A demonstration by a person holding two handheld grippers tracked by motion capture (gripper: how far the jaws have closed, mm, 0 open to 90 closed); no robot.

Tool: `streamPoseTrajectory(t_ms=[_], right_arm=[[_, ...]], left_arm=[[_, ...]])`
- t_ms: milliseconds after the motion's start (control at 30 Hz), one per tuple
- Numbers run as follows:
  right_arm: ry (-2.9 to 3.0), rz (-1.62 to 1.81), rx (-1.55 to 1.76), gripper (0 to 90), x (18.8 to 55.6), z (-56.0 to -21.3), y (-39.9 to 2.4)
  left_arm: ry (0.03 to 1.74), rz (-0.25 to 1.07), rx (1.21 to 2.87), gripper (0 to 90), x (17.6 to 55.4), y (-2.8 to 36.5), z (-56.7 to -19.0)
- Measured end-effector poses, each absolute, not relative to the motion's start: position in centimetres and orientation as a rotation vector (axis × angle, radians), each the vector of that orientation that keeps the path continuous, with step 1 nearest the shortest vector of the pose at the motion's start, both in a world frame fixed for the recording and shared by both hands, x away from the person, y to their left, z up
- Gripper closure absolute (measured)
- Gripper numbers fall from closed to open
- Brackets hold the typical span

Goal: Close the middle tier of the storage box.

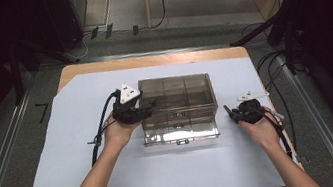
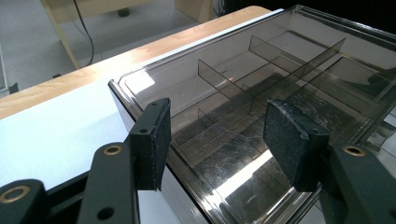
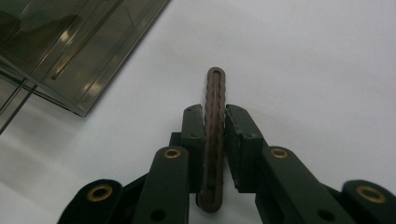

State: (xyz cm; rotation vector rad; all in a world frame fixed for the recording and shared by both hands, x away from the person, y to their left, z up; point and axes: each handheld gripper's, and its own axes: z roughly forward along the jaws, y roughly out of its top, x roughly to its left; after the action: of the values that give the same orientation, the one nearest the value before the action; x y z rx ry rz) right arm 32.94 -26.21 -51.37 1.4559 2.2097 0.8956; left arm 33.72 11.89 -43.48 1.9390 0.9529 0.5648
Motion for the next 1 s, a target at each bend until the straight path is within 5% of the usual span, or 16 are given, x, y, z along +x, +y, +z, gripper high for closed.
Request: streamPoseTrajectory(t_ms=[1000], right_arm=[[2.180,0.877,1.450,87.3,32.86,-51.28,-26.46]], left_arm=[[0.958,0.567,1.932,43.3,33.74,11.84,-43.53]])
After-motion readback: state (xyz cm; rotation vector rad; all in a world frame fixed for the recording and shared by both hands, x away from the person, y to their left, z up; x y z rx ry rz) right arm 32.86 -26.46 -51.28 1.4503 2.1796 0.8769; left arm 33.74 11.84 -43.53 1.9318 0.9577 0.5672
